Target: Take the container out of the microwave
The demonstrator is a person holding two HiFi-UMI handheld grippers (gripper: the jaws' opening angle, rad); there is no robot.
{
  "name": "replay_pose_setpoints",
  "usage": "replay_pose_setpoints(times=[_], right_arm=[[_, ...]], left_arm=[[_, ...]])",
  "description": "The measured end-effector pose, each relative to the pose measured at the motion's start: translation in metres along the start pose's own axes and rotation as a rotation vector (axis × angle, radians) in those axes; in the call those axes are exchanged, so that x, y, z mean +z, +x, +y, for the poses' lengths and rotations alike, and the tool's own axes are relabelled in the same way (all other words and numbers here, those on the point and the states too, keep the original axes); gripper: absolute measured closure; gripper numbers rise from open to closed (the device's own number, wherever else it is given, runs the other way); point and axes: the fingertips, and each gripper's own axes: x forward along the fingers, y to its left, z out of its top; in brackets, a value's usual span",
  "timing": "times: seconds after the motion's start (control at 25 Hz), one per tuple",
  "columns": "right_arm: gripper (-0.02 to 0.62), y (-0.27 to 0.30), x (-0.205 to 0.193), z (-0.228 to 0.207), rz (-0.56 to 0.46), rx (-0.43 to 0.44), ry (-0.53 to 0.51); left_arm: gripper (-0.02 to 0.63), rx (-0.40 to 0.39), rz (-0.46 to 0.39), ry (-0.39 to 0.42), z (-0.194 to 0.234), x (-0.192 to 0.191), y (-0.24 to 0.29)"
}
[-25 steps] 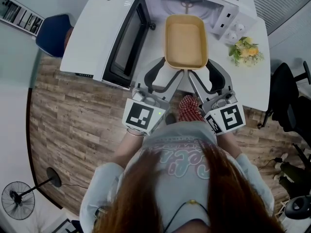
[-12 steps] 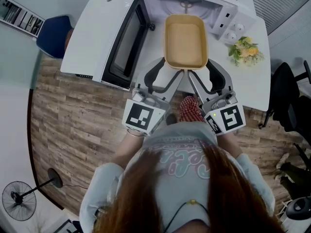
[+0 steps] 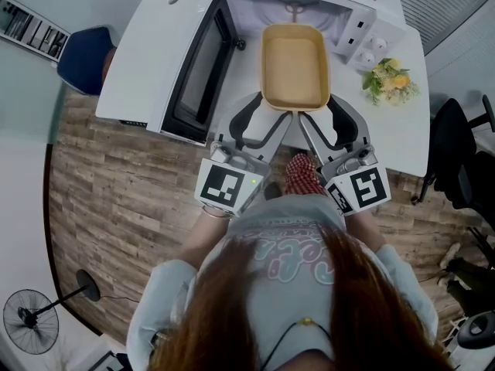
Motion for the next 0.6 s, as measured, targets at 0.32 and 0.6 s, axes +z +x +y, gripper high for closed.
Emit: replay_pose_setpoints(times=[0.32, 0.6], right_arm=[[0.373, 0.0005, -0.0028, -0.0010, 0.011, -0.009, -0.007], [0.373, 0.0025, -0.0022, 0.0015, 0.014, -0.010, -0.016]], left_arm=[[0.391, -0.005, -0.011, -0.009, 0.0003, -0.0001, 0.0022], [0.391, -0.010, -0.021, -0.023, 0.0009, 0.0023, 0.0004]])
